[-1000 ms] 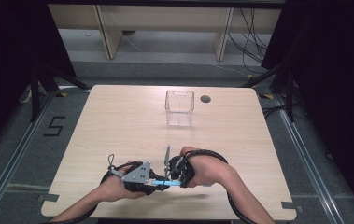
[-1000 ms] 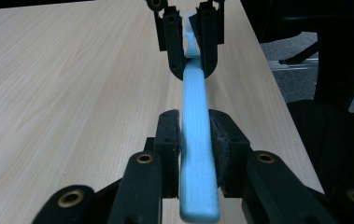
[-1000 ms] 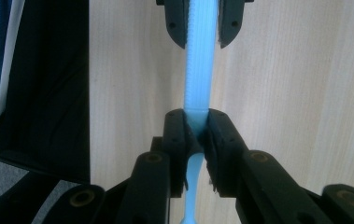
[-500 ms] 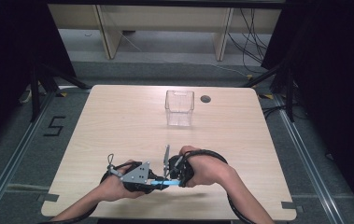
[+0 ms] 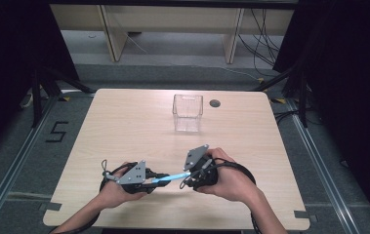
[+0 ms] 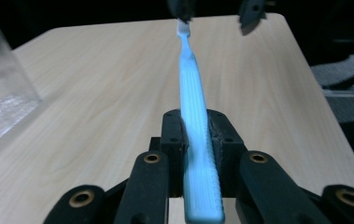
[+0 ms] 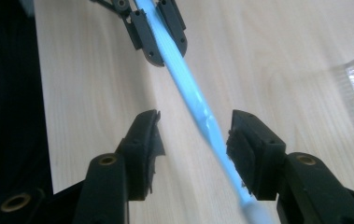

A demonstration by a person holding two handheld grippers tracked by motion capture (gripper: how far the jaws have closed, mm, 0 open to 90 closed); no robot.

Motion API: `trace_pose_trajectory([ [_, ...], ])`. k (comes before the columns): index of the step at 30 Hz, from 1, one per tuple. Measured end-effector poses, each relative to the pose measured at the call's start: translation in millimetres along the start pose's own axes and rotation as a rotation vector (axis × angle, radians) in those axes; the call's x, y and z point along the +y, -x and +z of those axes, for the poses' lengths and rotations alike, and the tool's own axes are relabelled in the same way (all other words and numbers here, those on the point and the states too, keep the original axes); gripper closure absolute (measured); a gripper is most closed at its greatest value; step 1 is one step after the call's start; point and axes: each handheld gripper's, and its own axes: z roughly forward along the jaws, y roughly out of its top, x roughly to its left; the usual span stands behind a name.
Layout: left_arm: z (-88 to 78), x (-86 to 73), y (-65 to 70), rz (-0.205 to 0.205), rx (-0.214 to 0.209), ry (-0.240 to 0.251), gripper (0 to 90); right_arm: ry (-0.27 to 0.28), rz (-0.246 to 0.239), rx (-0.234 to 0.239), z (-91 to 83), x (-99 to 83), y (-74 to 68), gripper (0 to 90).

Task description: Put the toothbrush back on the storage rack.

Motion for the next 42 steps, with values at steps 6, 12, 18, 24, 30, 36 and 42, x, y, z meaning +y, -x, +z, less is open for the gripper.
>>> trace_pose_trajectory([
  [6,-9.9,-5.1,-6.4,-0.067,0.099,0.047,78.0,0.176,0.114,-0.047,5.1,-26.8,-5.4,50.3],
  [12,-14.7,-6.0,-7.6,-0.080,0.157,0.088,78.0,0.261,0.208,-0.064,16.7,-48.0,-9.1,50.3],
  [18,-15.5,-6.3,-10.9,-0.093,0.187,0.121,78.0,0.320,0.279,-0.068,30.2,-59.9,-10.3,51.2],
  [24,-18.8,-5.5,-12.8,-0.120,0.217,0.165,78.0,0.386,0.369,-0.080,41.9,-67.3,-9.1,51.0],
  [30,-22.3,-6.4,-17.1,-0.146,0.243,0.214,78.0,0.471,0.486,-0.085,48.3,-72.9,-6.5,51.1],
  [36,-27.4,-7.6,-20.5,-0.152,0.268,0.246,78.0,0.531,0.536,-0.130,54.6,-75.7,-2.9,51.2],
  [42,-29.8,-6.0,-22.0,-0.157,0.288,0.270,78.0,0.598,0.546,-0.152,57.0,-74.2,0.6,51.4],
])
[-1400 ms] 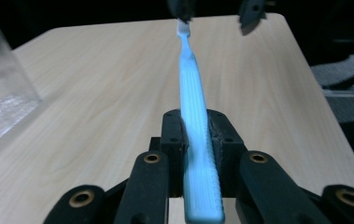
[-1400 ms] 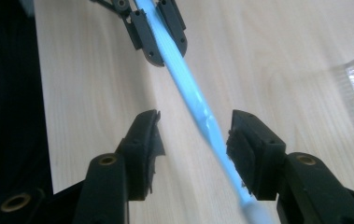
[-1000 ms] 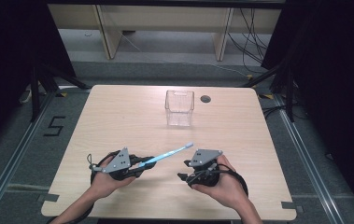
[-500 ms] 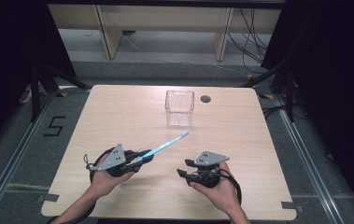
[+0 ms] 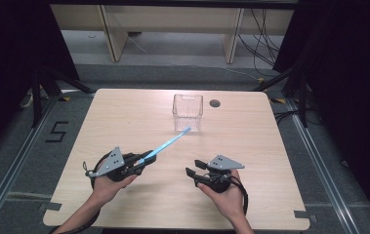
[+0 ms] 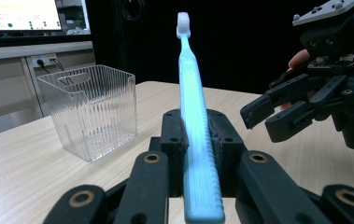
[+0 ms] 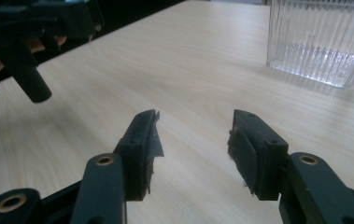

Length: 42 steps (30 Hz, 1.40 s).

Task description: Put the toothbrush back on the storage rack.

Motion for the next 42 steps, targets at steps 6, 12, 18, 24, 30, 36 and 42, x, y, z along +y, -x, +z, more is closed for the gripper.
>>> trace_pose_trajectory([
  [6,2.3,3.4,-0.3,-0.015,0.002,0.023,78.0,0.061,0.040,-0.003,-0.4,6.6,-3.0,51.4],
  [12,1.5,9.0,1.6,-0.006,0.007,0.045,78.0,0.121,0.125,0.035,-3.7,18.2,-10.4,51.3],
  [18,3.2,10.7,4.8,0.000,0.003,0.052,78.0,0.136,0.121,0.053,-0.9,31.4,-15.4,51.0],
  [24,6.8,10.2,7.3,0.007,-0.005,0.047,78.0,0.158,0.096,0.055,6.8,45.0,-15.4,51.0],
  [30,8.2,9.5,8.4,0.006,-0.009,0.049,78.0,0.185,0.119,0.091,15.1,55.0,-17.2,50.5],
  [36,8.6,9.6,9.3,0.009,-0.011,0.050,78.0,0.181,0.140,0.100,21.6,57.5,-15.6,50.1],
  [42,9.3,9.0,10.0,0.011,-0.014,0.048,78.0,0.189,0.150,0.105,25.1,61.4,-13.8,49.3],
])
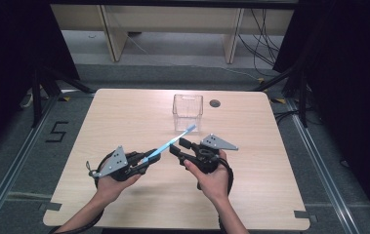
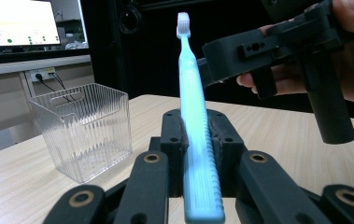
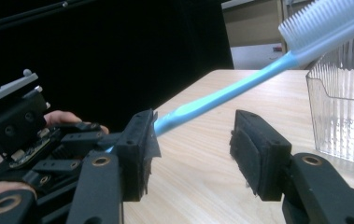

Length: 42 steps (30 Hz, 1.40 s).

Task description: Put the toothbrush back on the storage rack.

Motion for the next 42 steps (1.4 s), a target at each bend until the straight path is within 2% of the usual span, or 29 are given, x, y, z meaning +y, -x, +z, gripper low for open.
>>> trace_pose_trajectory([
  [1,0.2,-0.2,0.2,-0.001,0.000,0.000,78.0,0.002,0.019,-0.001,0.1,0.6,-1.1,49.3],
  [2,0.5,-0.6,0.6,-0.002,0.001,0.000,78.0,0.006,0.001,-0.006,1.3,1.3,1.1,49.1],
  [14,4.0,-3.9,5.3,0.001,-0.007,-0.005,77.9,0.049,0.040,0.013,9.0,5.7,2.9,50.6],
  [16,4.1,-4.5,6.0,0.009,-0.007,-0.012,77.9,0.055,0.071,0.013,8.4,6.1,2.7,53.3],
  [19,5.8,-5.3,7.6,0.005,-0.010,-0.014,77.9,0.063,0.077,0.008,8.1,6.4,4.4,60.9],
  [20,6.0,-5.4,7.3,0.018,-0.014,-0.028,77.8,0.062,0.082,0.010,8.0,6.4,4.5,63.7],
  [21,7.4,-6.0,8.5,0.015,-0.016,-0.032,77.6,0.062,0.083,0.021,7.6,6.5,4.8,66.5],
  [22,7.7,-6.7,8.2,0.034,-0.017,-0.052,77.6,0.065,0.086,0.044,7.2,6.6,4.8,68.3],
  [23,9.3,-8.1,8.8,0.034,-0.024,-0.069,77.3,0.068,0.089,0.060,6.8,6.9,4.6,70.9],
  [25,13.2,-10.7,10.5,0.021,-0.042,-0.106,73.0,0.070,0.072,0.085,5.3,8.4,2.8,85.1],
  [27,15.8,-13.5,11.7,0.019,-0.048,-0.149,66.4,0.057,0.016,0.065,4.8,9.6,0.9,85.2],
  [29,16.4,-15.2,13.3,0.011,-0.050,-0.169,60.2,0.037,-0.013,0.063,3.9,10.9,0.0,85.6],
  [31,13.8,-15.2,14.6,0.006,-0.052,-0.179,56.3,0.014,-0.077,0.026,1.6,13.1,-0.8,85.6],
  [34,8.0,-13.9,13.5,0.003,-0.045,-0.175,53.5,-0.007,-0.133,-0.007,-2.1,17.9,0.1,85.6],
  [35,5.6,-13.3,12.7,0.005,-0.037,-0.174,53.1,-0.003,-0.137,-0.023,-3.0,19.2,0.1,85.6],
  [39,-5.5,-9.8,8.4,0.014,-0.005,-0.176,52.3,-0.010,-0.206,-0.069,-7.0,25.7,4.7,85.6],
  [42,-13.6,-8.5,5.0,0.007,0.021,-0.170,50.5,-0.023,-0.226,-0.100,-9.1,27.8,7.9,85.6],
])
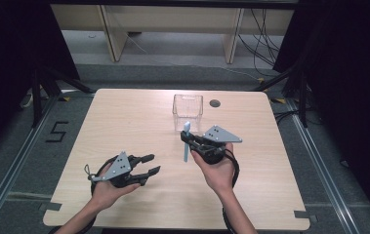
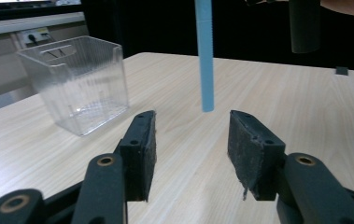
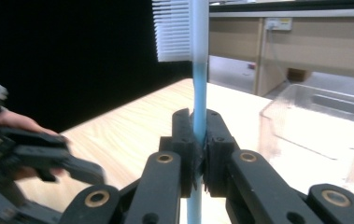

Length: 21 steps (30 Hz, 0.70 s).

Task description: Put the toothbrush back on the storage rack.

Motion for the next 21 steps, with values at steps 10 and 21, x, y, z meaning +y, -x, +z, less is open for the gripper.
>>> trace_pose_trajectory([
  [10,-25.4,-13.2,-13.0,-0.086,0.112,0.015,41.6,0.035,-0.050,-0.067,-3.9,3.5,11.1,85.6],
  [21,-32.0,-25.6,-25.3,-0.125,0.198,0.068,37.8,0.049,-0.043,-0.104,-7.6,13.1,22.8,85.5],
])
